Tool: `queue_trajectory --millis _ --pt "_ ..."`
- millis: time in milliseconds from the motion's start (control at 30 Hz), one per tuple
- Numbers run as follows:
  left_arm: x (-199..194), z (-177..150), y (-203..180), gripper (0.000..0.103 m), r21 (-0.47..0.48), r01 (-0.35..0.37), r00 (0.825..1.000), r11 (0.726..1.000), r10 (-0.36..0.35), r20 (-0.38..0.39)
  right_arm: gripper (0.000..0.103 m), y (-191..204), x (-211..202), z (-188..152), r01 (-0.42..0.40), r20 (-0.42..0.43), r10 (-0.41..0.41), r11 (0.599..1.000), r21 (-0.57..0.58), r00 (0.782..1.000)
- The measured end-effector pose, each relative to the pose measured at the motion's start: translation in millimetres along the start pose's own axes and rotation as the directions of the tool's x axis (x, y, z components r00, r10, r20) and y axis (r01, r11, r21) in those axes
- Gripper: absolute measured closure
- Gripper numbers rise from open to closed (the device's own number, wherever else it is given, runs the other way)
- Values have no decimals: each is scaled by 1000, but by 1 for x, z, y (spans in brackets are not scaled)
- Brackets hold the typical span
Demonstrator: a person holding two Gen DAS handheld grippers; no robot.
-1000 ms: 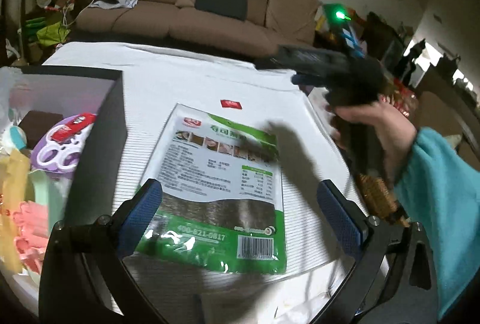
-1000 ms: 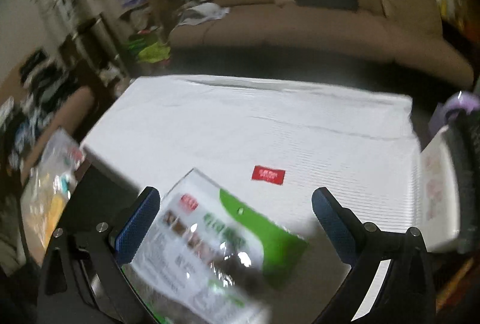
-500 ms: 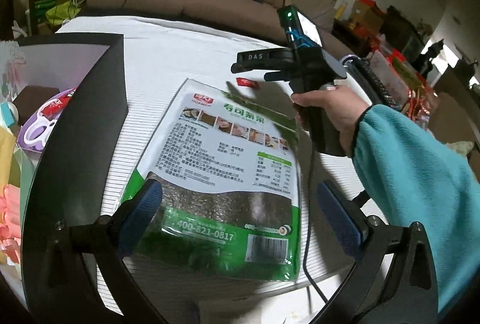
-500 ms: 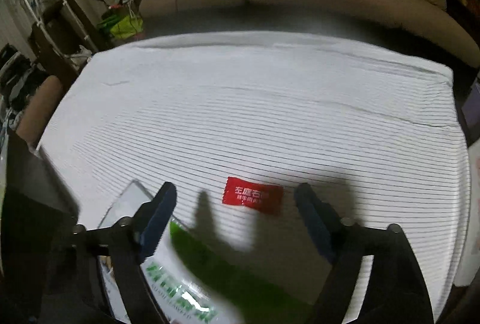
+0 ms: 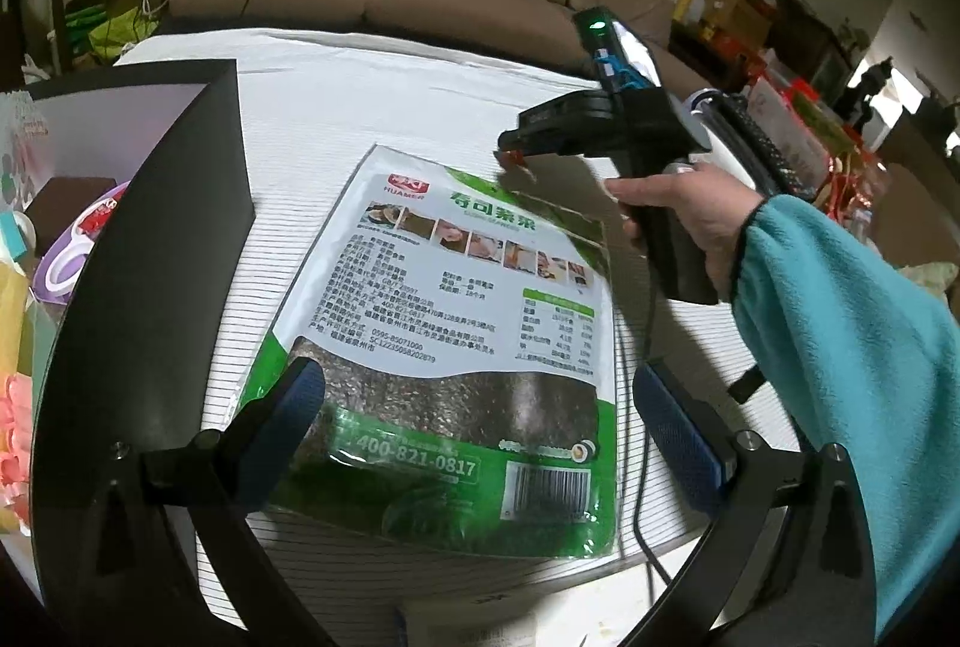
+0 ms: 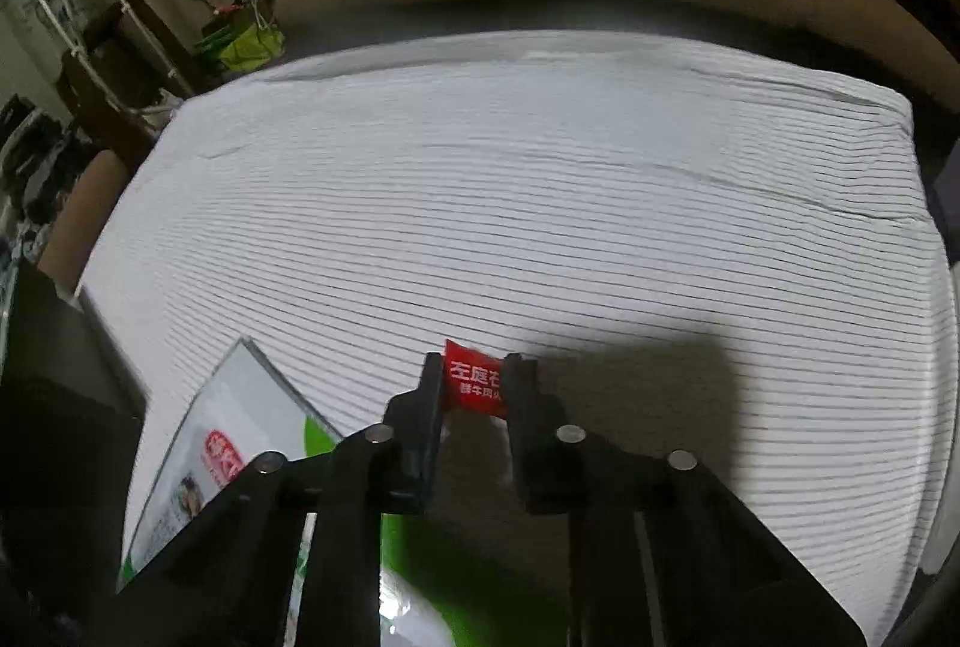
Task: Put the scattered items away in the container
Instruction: 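Grasp the small red packet on the table with the right tool, then carry the red packet onto the purple tray in the box, open right tool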
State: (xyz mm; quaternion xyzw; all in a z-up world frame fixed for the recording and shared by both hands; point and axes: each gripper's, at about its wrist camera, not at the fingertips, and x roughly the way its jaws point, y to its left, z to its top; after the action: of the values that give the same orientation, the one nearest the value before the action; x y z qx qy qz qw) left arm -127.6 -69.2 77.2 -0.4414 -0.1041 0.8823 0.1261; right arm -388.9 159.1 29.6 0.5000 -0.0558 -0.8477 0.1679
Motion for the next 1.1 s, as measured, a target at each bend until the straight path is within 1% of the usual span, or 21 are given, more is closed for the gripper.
queue_trajectory --millis 100,200,267,333,400,467,500,533,633,700,767,867,933,1033,1067,1100 --pt "-6 2 2 0 -9 6 1000 1000 -6 18 89 4 -23 -2 -62 27 62 998 13 998" --pt "-20 8 11 0 -36 17 998 999 -15 66 89 21 -55 -4 -95 45 97 994 -56 994" --pt "-27 11 21 0 -71 30 996 997 -23 89 89 33 -75 -7 -119 54 124 989 -88 991" --pt "-32 11 26 0 -88 63 994 994 -55 97 89 46 -87 -8 -107 48 114 986 -128 992" --pt "-33 10 24 0 -92 59 994 994 -51 93 87 51 -86 -7 -83 27 87 987 -136 996" --pt "-33 9 19 0 -71 55 995 996 -48 91 68 51 -77 -6 -65 -1 65 991 -115 998" --pt "-34 8 16 0 -60 53 995 997 -47 92 41 51 -68 -5 -41 -10 40 994 -103 999" --pt "-34 8 13 0 -51 50 995 997 -46 92 27 48 -59 -5 -2 -16 1 996 -84 1000" --pt "-32 7 7 0 -34 51 996 998 -48 80 27 41 -29 2 56 -37 -58 998 -38 998" --pt "-30 8 7 0 -36 56 996 998 -54 70 28 43 -10 7 85 -54 -87 996 -40 995" --pt "-26 8 9 0 -53 69 996 996 -66 57 28 50 9 11 139 -55 -143 987 -80 988" --pt "-21 9 15 0 -80 79 996 994 -77 38 31 54 28 7 186 -60 -197 970 -157 979" --pt "-19 9 17 0 -86 76 997 993 -73 31 33 50 38 2 193 -76 -208 966 -172 975" --pt "-18 8 19 0 -96 76 997 993 -73 30 37 46 35 -4 190 -46 -202 963 -193 978" --pt "-18 8 20 0 -100 78 997 992 -75 29 41 46 33 -4 186 -45 -198 963 -195 979" --pt "-17 7 19 0 -102 80 997 992 -78 26 63 46 32 -4 179 -44 -192 963 -200 980"
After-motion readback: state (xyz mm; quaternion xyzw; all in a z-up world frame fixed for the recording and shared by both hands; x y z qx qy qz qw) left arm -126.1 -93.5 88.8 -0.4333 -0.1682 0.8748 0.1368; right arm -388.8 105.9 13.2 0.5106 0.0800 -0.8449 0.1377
